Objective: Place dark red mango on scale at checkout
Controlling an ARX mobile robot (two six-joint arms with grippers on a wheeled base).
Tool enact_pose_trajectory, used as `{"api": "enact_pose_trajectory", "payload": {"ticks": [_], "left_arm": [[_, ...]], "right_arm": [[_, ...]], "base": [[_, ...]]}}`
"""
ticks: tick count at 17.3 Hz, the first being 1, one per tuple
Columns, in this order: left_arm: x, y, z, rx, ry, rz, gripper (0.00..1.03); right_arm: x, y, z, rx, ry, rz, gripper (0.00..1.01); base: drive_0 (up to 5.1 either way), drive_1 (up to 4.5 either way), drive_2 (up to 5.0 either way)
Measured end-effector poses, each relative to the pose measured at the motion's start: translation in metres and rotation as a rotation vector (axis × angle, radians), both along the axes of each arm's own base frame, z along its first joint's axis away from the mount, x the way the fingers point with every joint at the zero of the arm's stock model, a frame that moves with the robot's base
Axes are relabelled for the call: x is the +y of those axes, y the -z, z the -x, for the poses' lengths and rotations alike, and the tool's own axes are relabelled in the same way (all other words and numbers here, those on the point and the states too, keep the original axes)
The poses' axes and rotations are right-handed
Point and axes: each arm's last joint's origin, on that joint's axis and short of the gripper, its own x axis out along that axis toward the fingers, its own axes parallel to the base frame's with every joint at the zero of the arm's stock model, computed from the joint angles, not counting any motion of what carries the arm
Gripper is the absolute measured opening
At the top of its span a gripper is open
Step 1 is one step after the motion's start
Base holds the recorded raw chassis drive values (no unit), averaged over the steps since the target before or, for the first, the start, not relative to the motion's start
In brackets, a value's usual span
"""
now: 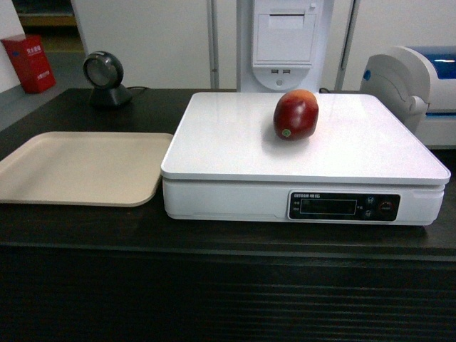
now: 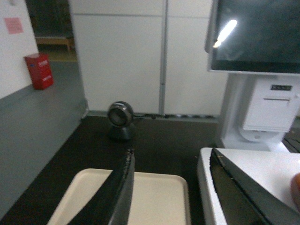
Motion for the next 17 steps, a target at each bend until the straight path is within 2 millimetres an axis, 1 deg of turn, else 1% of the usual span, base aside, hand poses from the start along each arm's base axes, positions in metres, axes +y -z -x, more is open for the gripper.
{"api": "enact_pose_trajectory", "payload": {"ticks": [1,2,3,4,7,10,14,15,17], "left_arm": [[0.011,0.014,0.017,-0.013,0.010,0.001,0.36],[0.016,0.035,0.028,0.018,0.054,-0.010,0.21],[0.022,0.056,0.035,0.065,0.053,-0.021,0.08],[0.028,0.065,0.041,0.079,0.044,-0.021,0.02],[0.039,0.073,0.058,0.035,0.037,-0.017,0.02],[0.045,0.091,0.071,0.060,0.047,-0.021,0.02],[0.052,0.099,0.084,0.048,0.041,-0.019,0.02],[0.056,0.101,0.086,0.048,0.058,-0.020,0.02],[0.063,0.106,0.091,0.056,0.028,-0.019,0.02]], "right_arm": [[0.000,0.000,0.000,0.000,0.000,0.000,0.98],[0.000,0.000,0.000,0.000,0.000,0.000,0.98],[0.000,0.000,0.000,0.000,0.000,0.000,0.98],[0.000,0.000,0.000,0.000,0.000,0.000,0.98],[0.000,0.000,0.000,0.000,0.000,0.000,0.98],[0.000,0.000,0.000,0.000,0.000,0.000,0.98],[0.000,0.000,0.000,0.000,0.000,0.000,0.98],[0.000,0.000,0.000,0.000,0.000,0.000,0.98],[0.000,0.000,0.000,0.000,0.001,0.000,0.98]], "base": [[0.0,0.00,0.0],[0.0,0.00,0.0],[0.0,0.00,0.0],[0.0,0.00,0.0],[0.0,0.00,0.0],[0.0,0.00,0.0],[0.0,0.00,0.0],[0.0,0.00,0.0],[0.0,0.00,0.0]]}}
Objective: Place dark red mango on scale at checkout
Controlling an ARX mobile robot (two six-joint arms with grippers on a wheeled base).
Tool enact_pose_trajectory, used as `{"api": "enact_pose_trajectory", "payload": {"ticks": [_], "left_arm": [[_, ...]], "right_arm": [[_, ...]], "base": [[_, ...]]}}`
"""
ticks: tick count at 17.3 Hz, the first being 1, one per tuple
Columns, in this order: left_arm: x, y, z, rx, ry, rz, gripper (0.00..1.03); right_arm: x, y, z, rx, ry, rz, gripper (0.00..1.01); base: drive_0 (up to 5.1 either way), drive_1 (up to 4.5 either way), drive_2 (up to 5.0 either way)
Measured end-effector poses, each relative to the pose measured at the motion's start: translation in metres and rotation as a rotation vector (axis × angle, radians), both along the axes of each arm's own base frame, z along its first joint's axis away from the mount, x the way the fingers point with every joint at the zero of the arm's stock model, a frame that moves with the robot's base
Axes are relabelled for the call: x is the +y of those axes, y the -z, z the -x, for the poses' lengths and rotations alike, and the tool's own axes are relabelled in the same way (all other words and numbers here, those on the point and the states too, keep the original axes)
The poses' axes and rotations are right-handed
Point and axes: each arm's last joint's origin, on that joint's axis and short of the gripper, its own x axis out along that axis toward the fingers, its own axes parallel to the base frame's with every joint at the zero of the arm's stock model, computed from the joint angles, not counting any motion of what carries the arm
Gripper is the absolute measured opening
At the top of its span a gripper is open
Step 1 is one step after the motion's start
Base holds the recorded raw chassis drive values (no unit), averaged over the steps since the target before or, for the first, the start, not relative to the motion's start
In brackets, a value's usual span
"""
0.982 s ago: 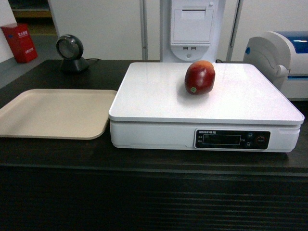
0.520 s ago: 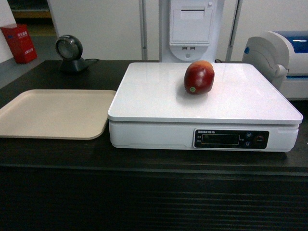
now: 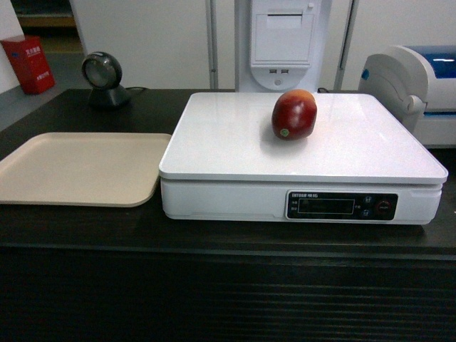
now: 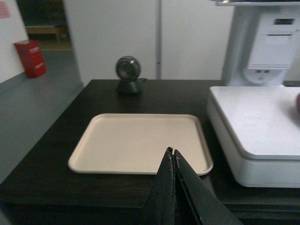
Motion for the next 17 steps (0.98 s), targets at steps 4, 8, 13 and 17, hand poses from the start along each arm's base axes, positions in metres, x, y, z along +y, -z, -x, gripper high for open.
{"api": "enact_pose_trajectory", "payload": {"ticks": [4,8,13,17], "left_arm": [[-0.001,0.007,0.009,0.000,0.020,0.000,0.02],[-0.001,0.012,0.019,-0.027,0.020,0.000,0.02],[-0.001,0.017,0.028,-0.018,0.020,0.000,0.02],[-0.001,0.017,0.032,-0.021,0.020,0.000,0.02]], "right_arm": [[0.000,0.000,0.000,0.000,-0.001,0.000,0.98],[0.000,0.000,0.000,0.000,-0.001,0.000,0.98],[0.000,0.000,0.000,0.000,-0.001,0.000,0.98],[0.000,0.000,0.000,0.000,-0.001,0.000,0.98]], "base": [[0.0,0.00,0.0],[0.0,0.00,0.0],[0.0,0.00,0.0],[0.0,0.00,0.0]]}}
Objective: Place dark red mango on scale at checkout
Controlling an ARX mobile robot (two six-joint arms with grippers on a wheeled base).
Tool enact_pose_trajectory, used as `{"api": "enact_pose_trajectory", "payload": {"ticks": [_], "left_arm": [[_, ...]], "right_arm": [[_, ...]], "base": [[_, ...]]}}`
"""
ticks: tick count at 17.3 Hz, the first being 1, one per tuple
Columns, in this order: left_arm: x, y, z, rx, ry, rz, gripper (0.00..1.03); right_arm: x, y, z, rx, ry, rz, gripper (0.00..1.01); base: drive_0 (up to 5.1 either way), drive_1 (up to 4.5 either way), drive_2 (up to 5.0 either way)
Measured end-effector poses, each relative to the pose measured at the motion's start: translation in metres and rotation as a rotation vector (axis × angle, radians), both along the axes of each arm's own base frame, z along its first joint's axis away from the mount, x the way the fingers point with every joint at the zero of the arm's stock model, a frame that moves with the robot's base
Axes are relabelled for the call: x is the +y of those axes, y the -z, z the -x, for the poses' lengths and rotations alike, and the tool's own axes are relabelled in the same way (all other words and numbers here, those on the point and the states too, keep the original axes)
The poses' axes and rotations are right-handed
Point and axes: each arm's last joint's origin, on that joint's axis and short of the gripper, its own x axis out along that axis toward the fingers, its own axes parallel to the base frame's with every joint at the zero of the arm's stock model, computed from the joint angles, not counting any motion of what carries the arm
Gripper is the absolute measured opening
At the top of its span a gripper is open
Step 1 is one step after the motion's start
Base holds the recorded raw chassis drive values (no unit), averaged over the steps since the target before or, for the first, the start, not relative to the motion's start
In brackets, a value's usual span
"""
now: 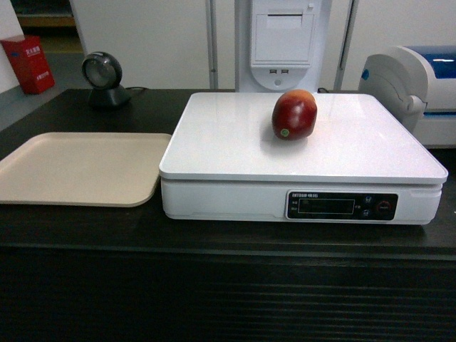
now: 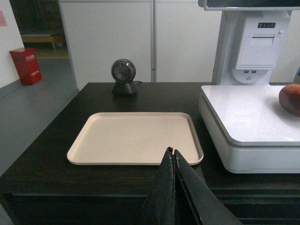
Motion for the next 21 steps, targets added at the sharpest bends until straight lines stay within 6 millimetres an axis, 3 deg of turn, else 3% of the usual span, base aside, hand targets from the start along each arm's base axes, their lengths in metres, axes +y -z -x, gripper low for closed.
{"api": "enact_pose_trajectory", "payload": {"ticks": [5,10,11,19,21], "left_arm": [[0.000,0.000,0.013,-0.002,-0.002,0.000,0.02],[0.000,0.004,0.013,0.018,-0.001,0.000,0.02],[0.000,0.004,0.013,0.018,0.000,0.000,0.16],[0.000,0.004,0.013,0.018,0.000,0.000,0.88],[0.000,0.004,0.013,0.018,0.000,-0.001,0.99]], "right_arm": [[0.000,0.000,0.000,0.001,0.000,0.000,0.98],[0.000,0.000,0.000,0.000,0.000,0.000,0.98],[0.000,0.000,0.000,0.000,0.000,0.000,0.98],[0.000,0.000,0.000,0.000,0.000,0.000,0.98],[0.000,0.000,0.000,0.000,0.000,0.000,0.98]], "base": [[0.0,0.00,0.0],[0.0,0.00,0.0],[0.0,0.00,0.0],[0.0,0.00,0.0],[0.0,0.00,0.0]]}}
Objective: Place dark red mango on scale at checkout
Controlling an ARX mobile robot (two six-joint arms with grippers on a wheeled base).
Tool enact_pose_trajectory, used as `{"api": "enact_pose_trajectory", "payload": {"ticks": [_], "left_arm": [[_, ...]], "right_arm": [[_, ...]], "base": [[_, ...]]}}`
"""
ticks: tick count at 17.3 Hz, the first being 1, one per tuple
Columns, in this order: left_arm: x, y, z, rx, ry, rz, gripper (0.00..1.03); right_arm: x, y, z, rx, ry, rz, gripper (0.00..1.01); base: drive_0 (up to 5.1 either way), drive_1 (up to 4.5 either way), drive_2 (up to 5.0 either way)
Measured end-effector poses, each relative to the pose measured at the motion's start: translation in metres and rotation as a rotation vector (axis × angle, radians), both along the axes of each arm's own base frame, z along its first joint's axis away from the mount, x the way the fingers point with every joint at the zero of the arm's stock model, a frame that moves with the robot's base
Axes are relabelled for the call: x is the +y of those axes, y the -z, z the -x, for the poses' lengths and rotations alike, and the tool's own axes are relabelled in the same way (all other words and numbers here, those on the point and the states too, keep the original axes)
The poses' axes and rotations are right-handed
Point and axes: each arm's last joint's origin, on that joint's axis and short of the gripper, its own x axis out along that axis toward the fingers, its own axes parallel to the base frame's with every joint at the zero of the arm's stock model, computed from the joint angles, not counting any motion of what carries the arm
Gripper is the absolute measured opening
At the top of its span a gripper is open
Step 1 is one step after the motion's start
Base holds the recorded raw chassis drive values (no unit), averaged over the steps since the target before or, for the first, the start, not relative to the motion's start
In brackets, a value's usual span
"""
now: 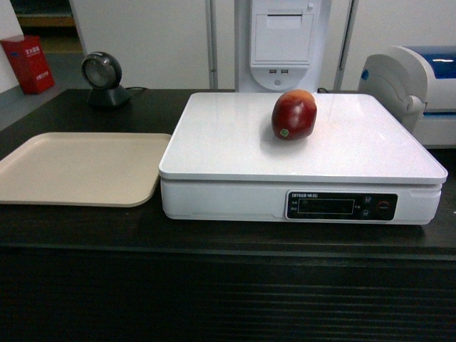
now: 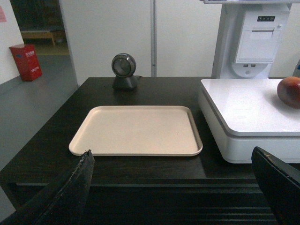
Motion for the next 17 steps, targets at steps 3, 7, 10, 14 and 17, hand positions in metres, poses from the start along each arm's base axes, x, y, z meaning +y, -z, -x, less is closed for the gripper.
{"api": "enact_pose_trajectory", "payload": {"ticks": [3,7,10,14,17], "left_arm": [[0.0000,0.0000,0.0000,0.000,0.000,0.000,0.98],[0.0000,0.0000,0.0000,0.000,0.000,0.000,0.98],[0.0000,0.0000,0.0000,0.000,0.000,0.000,0.98],[0.0000,0.0000,0.0000,0.000,0.000,0.000,0.98],[0.0000,0.0000,0.0000,0.000,0.000,0.000,0.98]], "right_arm": [[0.0000,0.0000,0.0000,0.000,0.000,0.000,0.98],[0.0000,0.0000,0.0000,0.000,0.000,0.000,0.98],[0.0000,0.0000,0.0000,0.000,0.000,0.000,0.98],[0.0000,0.0000,0.0000,0.000,0.000,0.000,0.98],[0.0000,0.0000,0.0000,0.000,0.000,0.000,0.98]], "base": [[0.0,0.00,0.0],[0.0,0.00,0.0],[0.0,0.00,0.0],[0.0,0.00,0.0],[0.0,0.00,0.0]]}}
